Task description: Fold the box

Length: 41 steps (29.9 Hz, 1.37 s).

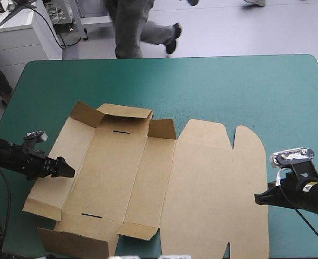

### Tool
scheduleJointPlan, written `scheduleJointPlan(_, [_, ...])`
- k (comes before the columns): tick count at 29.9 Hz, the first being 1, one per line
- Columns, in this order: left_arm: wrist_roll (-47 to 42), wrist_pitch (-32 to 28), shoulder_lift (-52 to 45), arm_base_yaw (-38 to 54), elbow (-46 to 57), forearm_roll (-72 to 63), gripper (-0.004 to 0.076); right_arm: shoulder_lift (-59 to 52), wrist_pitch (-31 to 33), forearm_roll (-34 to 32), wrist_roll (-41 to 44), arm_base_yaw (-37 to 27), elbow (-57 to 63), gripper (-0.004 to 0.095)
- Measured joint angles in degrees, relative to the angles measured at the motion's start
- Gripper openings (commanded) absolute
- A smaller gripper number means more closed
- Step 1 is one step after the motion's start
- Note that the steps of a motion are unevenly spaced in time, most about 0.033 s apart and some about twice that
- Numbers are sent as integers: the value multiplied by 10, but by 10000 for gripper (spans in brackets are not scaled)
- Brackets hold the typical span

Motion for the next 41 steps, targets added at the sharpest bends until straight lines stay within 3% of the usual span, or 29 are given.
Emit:
scheduleJointPlan(4, [-15,1,0,-21,0,12,592,0,0,0,0,0,0,-19])
scheduleJointPlan(10, [-34,1,0,-24,2,31,369,0,0,0,0,0,0,-19])
scheduleJointPlan(14, [-34,1,-6,-24,13,36,283,0,0,0,-2,0,0,-19])
scheduleJointPlan(20, [-33,1,-17,-24,15,53,-6,0,0,0,-6,0,0,-19])
scheduleJointPlan(34, [-33,12,-21,-24,11,59,-8,0,-2,0,-9,0,0,-19])
scheduleJointPlan(41, [-33,11,-21,-54,-61,100,-8,0,-9,3,-10,0,0,-19])
